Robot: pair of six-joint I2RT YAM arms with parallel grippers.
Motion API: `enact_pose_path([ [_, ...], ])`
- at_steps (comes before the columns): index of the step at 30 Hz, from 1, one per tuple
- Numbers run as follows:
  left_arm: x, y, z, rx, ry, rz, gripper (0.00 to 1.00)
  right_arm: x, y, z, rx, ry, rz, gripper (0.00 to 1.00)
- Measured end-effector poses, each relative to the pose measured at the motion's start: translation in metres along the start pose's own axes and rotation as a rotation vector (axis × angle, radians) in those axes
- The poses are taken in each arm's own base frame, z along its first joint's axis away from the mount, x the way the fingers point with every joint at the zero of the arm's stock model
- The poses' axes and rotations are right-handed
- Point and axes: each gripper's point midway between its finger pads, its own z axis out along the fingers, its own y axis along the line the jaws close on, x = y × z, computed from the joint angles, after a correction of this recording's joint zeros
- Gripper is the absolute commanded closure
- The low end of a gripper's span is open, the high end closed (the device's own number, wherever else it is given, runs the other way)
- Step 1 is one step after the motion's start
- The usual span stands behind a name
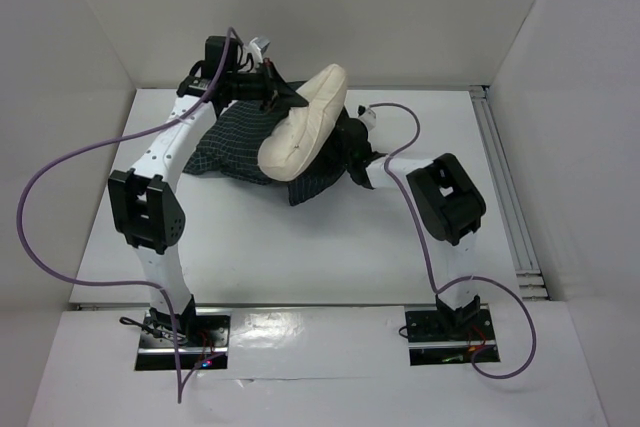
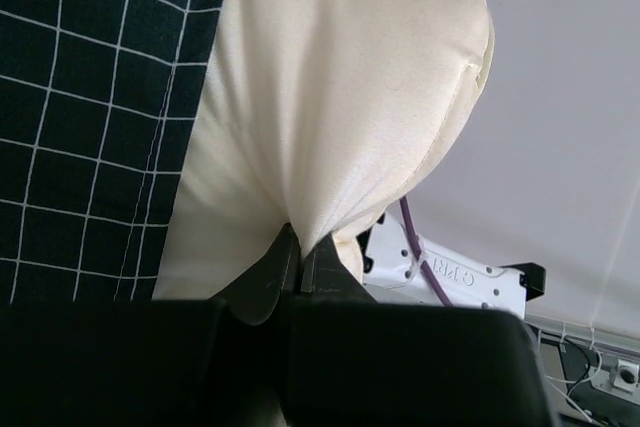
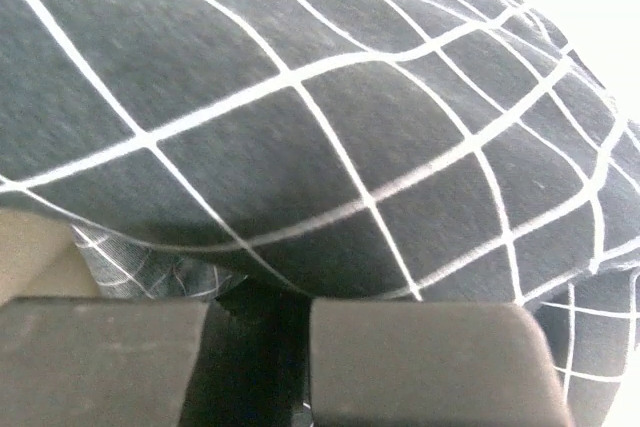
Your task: Put the pillow into the pillowcase
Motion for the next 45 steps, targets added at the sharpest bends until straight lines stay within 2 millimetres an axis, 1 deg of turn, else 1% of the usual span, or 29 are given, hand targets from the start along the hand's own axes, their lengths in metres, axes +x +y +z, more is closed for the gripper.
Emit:
enact_pose_path([
  [3, 0.0, 0.002, 0.0, 0.001, 0.002, -0.001, 1.0, 0.002, -0.009, -0.007, 0.02, 0.0, -0.003, 1.0],
  [7, 0.006, 0.011, 0.001, -0.005, 0.02, -0.024, 1.0, 0.006, -0.026, -0.029, 0.056, 0.01, -0.019, 1.0],
  [10, 0.007, 0.018, 0.001, -0.013, 0.023, -0.038, 1.0, 0.006, -0.03, -0.049, 0.055, 0.025, -0.026, 1.0],
  [12, 0.006, 0.02, 0.001, -0.017, 0.019, -0.04, 1.0, 0.004, -0.025, -0.062, 0.029, 0.034, -0.035, 1.0],
  [17, 0.002, 0.027, 0.002, -0.028, -0.002, -0.037, 1.0, -0.001, 0.0, -0.094, -0.077, 0.072, -0.039, 1.0],
  [22, 0.004, 0.043, 0.008, -0.052, 0.0, -0.059, 1.0, -0.003, 0.015, -0.127, -0.163, 0.106, -0.069, 1.0],
  [25, 0.005, 0.056, 0.014, -0.069, 0.008, -0.078, 1.0, -0.008, 0.016, -0.147, -0.193, 0.107, -0.089, 1.0],
  [28, 0.002, 0.069, 0.019, -0.094, -0.002, -0.089, 1.0, -0.013, 0.012, -0.169, -0.202, 0.099, -0.103, 1.0],
  [30, 0.002, 0.077, 0.019, -0.114, -0.009, -0.1, 1.0, -0.02, 0.004, -0.178, -0.192, 0.081, -0.1, 1.0],
  [31, 0.001, 0.08, 0.019, -0.121, -0.011, -0.103, 1.0, -0.028, -0.002, -0.182, -0.177, 0.06, -0.093, 1.0],
  [34, 0.004, 0.087, 0.017, -0.137, 0.001, -0.084, 1.0, -0.05, -0.016, -0.187, -0.143, 0.006, -0.076, 1.0],
  [36, 0.007, 0.09, 0.016, -0.144, 0.015, -0.086, 1.0, -0.062, -0.023, -0.184, -0.115, -0.017, -0.094, 1.0],
  [37, 0.009, 0.09, 0.015, -0.143, 0.021, -0.08, 1.0, -0.063, -0.023, -0.181, -0.102, -0.012, -0.111, 0.99],
  [38, 0.01, 0.091, 0.015, -0.142, 0.025, -0.079, 1.0, -0.061, -0.019, -0.174, -0.097, 0.004, -0.134, 0.92],
  [39, 0.01, 0.091, 0.015, -0.14, 0.028, -0.08, 1.0, -0.058, -0.013, -0.166, -0.101, 0.02, -0.158, 0.78],
  [40, 0.01, 0.09, 0.014, -0.136, 0.03, -0.081, 1.0, -0.051, -0.006, -0.158, -0.108, 0.039, -0.179, 0.73],
  [41, 0.01, 0.09, 0.014, -0.133, 0.031, -0.082, 1.0, -0.04, 0.0, -0.149, -0.113, 0.069, -0.21, 0.69],
  [42, 0.01, 0.089, 0.013, -0.13, 0.033, -0.083, 1.0, -0.029, 0.005, -0.143, -0.121, 0.094, -0.229, 0.58],
  [45, 0.009, 0.088, 0.012, -0.124, 0.034, -0.083, 1.0, 0.005, 0.009, -0.129, -0.121, 0.169, -0.281, 0.43],
])
